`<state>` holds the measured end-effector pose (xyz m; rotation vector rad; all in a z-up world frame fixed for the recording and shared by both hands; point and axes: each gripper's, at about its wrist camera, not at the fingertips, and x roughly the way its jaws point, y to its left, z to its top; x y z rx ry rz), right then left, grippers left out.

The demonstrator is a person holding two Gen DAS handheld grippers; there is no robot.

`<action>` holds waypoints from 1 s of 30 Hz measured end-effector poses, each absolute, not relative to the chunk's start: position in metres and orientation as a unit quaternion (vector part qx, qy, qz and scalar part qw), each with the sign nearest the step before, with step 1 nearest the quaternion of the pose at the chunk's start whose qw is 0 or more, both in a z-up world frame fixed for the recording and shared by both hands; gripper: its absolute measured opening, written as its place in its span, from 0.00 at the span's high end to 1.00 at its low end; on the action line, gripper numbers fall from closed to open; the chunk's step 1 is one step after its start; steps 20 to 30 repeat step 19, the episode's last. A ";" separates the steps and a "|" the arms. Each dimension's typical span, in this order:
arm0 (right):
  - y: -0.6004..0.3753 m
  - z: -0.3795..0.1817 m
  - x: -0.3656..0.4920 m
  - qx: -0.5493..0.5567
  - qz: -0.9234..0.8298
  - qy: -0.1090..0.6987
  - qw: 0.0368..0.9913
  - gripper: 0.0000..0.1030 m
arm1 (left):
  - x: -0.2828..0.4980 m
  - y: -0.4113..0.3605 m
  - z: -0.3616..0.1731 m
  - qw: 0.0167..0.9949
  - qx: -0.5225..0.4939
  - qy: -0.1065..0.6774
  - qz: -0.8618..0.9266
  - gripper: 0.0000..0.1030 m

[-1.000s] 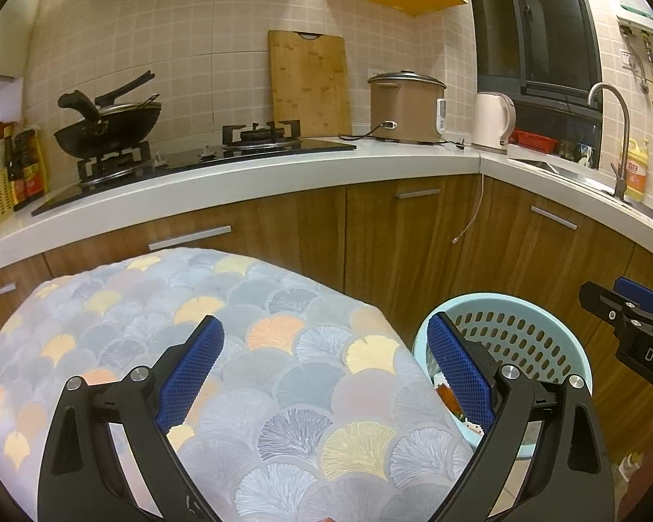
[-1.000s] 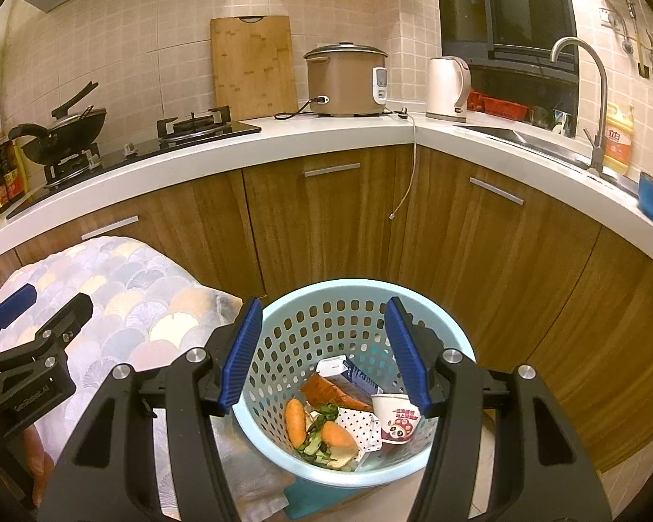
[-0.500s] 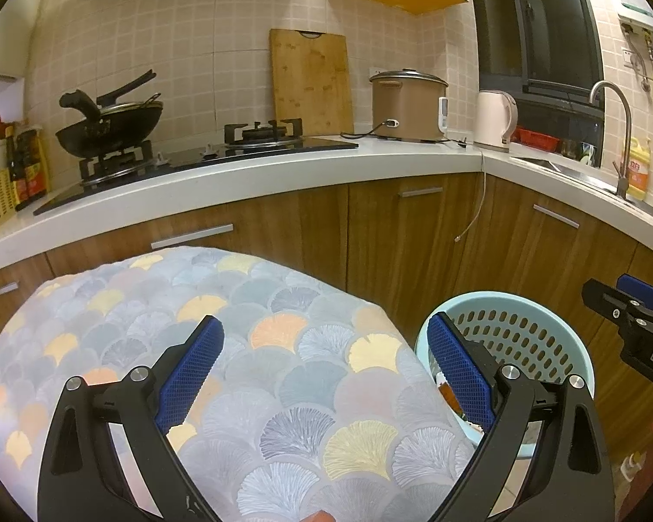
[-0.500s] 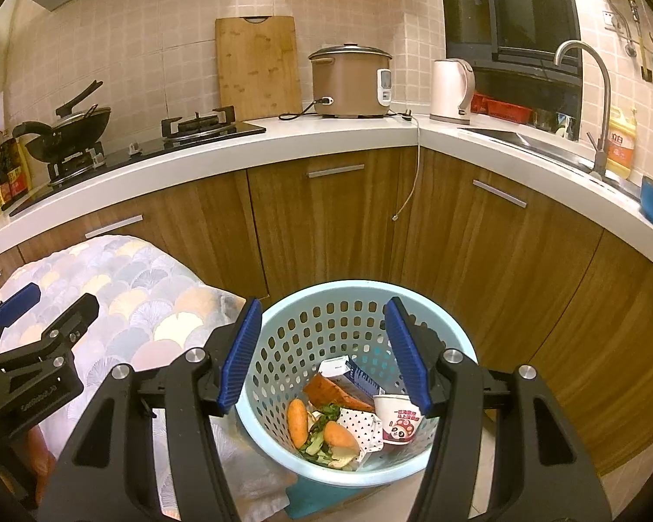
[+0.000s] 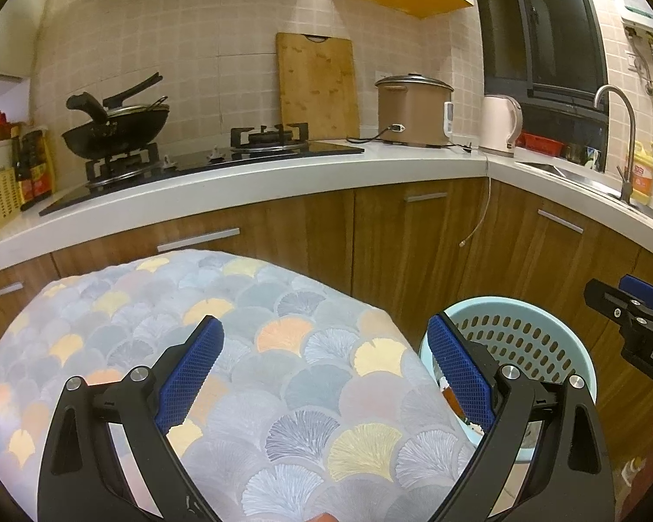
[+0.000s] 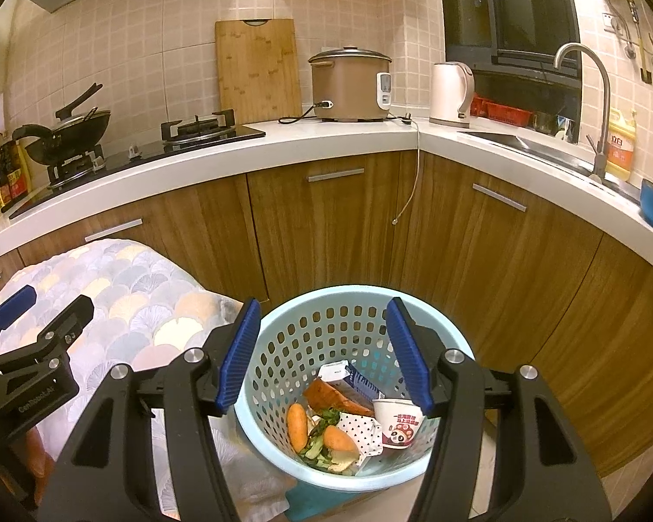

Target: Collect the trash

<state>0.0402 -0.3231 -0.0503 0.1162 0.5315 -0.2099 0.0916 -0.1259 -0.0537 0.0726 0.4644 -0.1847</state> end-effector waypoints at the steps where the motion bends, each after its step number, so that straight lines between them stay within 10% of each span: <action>1: -0.323 -0.050 0.040 0.058 -0.104 0.262 0.958 0.45 | 0.092 -0.126 -0.053 0.968 0.034 0.230 -0.092 0.11; 30: -0.331 -0.048 0.040 0.064 -0.108 0.259 0.958 0.42 | 0.095 -0.120 -0.055 0.965 0.009 0.249 -0.085 0.08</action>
